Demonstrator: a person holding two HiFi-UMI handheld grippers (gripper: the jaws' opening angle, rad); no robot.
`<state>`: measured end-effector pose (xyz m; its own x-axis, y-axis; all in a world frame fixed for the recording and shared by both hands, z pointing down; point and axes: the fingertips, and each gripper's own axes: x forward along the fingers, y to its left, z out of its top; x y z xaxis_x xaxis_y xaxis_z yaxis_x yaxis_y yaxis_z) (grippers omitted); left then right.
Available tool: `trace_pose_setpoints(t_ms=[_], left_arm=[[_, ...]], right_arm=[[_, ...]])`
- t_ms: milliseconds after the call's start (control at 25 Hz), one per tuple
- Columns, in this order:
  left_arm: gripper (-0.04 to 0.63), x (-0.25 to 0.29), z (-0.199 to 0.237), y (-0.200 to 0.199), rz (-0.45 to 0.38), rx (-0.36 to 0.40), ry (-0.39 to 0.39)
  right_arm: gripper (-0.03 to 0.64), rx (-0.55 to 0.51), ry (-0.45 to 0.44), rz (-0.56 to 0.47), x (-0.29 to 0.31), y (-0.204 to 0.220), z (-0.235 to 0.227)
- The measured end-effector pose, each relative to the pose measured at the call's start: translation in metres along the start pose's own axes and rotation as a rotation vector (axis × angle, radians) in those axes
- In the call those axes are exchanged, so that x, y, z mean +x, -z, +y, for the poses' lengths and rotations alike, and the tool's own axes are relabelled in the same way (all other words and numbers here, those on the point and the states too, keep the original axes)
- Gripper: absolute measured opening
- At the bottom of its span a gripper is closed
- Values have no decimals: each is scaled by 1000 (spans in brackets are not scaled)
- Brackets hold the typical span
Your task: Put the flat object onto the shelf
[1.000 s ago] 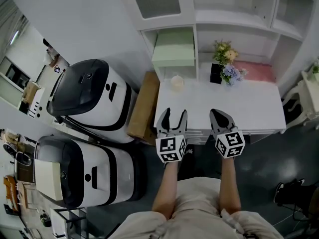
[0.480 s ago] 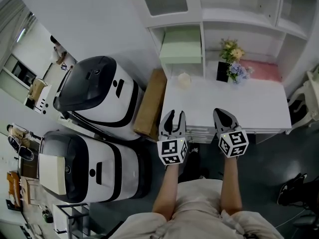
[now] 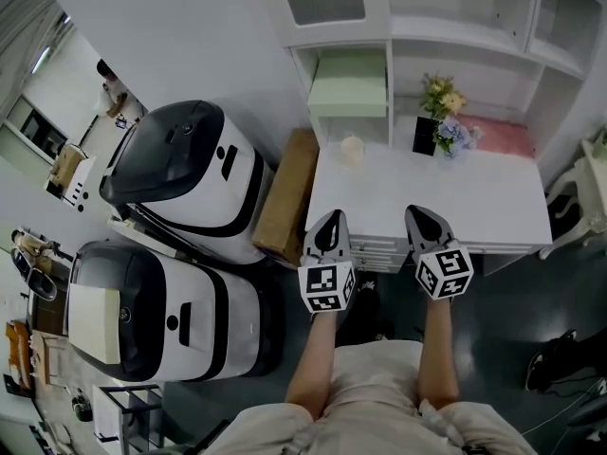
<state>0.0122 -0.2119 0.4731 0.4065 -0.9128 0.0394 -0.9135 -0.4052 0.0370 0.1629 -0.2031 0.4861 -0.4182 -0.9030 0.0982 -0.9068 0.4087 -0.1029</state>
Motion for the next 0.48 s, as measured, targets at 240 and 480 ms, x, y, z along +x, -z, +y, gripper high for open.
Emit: trace_pose_setpoints(t_ms=[240, 480], left_arm=[[11, 1, -3, -2, -5, -63, 40], [11, -1, -2, -7, -6, -54, 36]], right_arm=[[69, -15, -41, 22, -3, 1, 8], [67, -33, -19, 35, -5, -2, 6]])
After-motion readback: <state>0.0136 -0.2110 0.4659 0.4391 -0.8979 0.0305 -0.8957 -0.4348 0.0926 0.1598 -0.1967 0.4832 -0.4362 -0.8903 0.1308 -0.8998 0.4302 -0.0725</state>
